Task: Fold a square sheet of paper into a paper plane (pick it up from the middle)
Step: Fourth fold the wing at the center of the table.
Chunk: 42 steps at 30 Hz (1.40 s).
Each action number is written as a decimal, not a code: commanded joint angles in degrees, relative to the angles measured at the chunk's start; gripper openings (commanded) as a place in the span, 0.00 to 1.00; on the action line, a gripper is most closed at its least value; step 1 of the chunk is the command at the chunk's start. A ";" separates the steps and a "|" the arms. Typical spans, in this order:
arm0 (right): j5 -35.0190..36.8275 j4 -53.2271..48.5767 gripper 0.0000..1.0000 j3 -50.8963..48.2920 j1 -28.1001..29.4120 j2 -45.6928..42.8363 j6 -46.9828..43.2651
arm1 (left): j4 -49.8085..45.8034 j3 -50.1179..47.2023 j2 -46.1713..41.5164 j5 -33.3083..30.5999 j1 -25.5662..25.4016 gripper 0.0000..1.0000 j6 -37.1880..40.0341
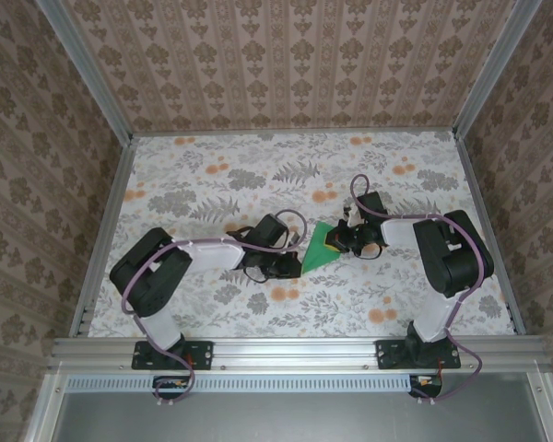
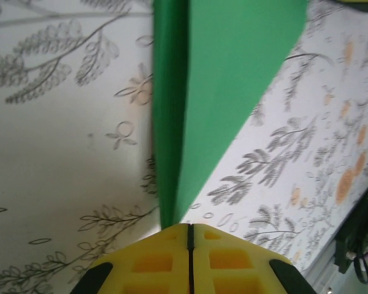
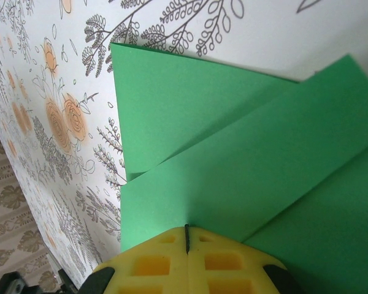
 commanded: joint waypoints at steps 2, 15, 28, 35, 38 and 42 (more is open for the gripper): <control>8.49 -8.27 0.04 -1.54 0.25 3.60 -0.71 | 6.83 1.30 -0.89 -2.05 0.26 0.06 -1.31; 6.44 -8.04 0.04 -0.47 0.20 0.68 -0.43 | 4.72 2.17 6.21 -3.79 0.17 0.01 -2.60; -1.88 0.33 0.07 -4.06 6.88 -9.52 -1.76 | 0.64 0.70 7.41 -6.23 -0.01 0.00 -2.10; -0.73 1.69 0.07 -3.24 9.19 -5.96 -0.36 | -0.22 0.83 7.33 -6.10 -0.01 0.00 -1.86; -0.90 0.30 0.07 -1.48 10.10 -3.80 -1.28 | -0.49 0.68 7.23 -6.19 -0.01 0.00 -1.86; -0.44 -1.17 0.07 -0.05 10.39 -1.51 -2.37 | -1.29 0.67 7.23 -6.45 0.10 0.00 -2.21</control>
